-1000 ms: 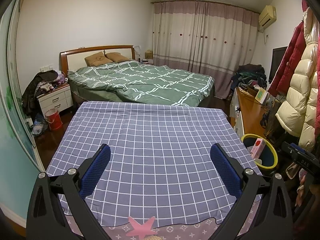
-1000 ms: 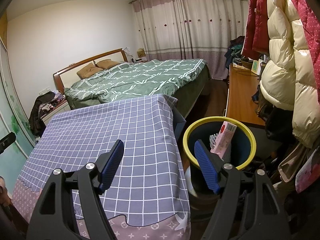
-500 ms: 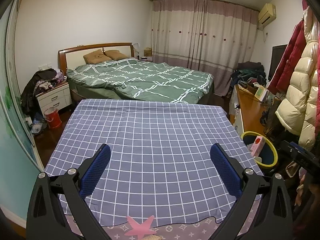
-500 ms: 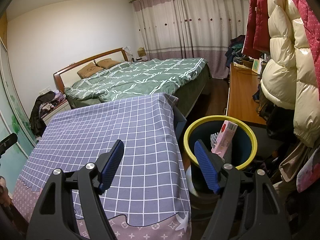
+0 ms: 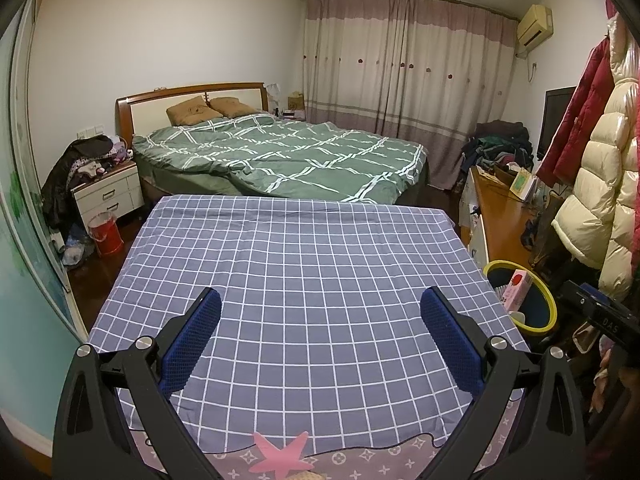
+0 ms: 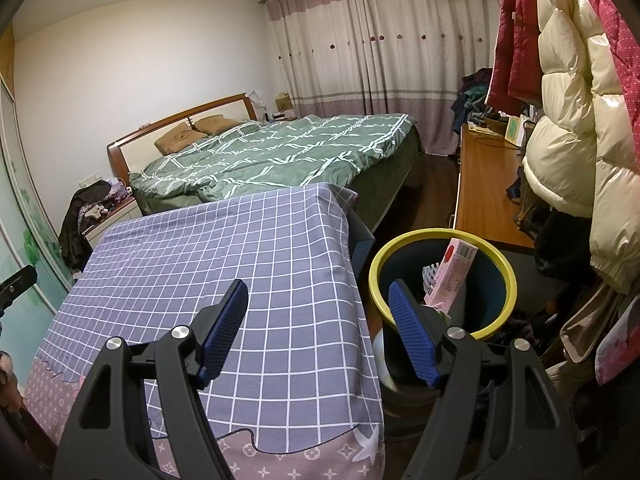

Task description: Collect trash

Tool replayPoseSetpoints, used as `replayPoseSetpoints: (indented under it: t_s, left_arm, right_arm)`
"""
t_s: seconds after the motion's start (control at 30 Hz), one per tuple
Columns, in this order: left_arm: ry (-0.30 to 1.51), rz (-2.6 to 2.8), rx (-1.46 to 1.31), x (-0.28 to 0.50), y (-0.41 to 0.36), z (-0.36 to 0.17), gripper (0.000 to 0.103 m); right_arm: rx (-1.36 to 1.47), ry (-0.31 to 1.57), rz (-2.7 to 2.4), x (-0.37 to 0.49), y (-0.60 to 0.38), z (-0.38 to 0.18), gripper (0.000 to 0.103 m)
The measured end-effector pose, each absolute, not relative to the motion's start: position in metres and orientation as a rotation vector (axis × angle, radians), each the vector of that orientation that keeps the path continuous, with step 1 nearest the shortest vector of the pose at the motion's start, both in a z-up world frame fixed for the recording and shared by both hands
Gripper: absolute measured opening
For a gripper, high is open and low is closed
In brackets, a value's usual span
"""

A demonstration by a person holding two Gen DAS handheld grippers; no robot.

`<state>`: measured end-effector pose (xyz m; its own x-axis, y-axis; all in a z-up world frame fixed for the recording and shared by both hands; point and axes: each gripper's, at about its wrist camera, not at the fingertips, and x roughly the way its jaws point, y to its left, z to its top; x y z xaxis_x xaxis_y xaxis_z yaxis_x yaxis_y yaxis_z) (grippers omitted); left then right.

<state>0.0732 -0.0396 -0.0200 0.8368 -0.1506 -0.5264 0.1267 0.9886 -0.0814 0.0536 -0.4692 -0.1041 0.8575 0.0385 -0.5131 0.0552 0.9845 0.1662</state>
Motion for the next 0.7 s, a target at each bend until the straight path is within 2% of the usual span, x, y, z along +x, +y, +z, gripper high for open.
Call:
replayPoseSetpoints:
  t_s: [0.47,0.6,0.7]
  left_arm:
    - [0.595,-0.158,-0.048,0.087,-0.042,-0.032,0.098]
    - [0.662,-0.155,-0.068,0.117,-0.034,-0.043,0.098]
    - [0.695,-0.116,-0.058,0.149,-0.023,-0.057,0.098]
  right_arm:
    - [0.176,0.552,-0.009,0.057,-0.467,-0.109,0.069]
    - [0.15,0.553,-0.01,0.07,-0.459,-0.106,0.086]
    - [0.136,0.567,0.012,0.092,-0.445,-0.108,0.094]
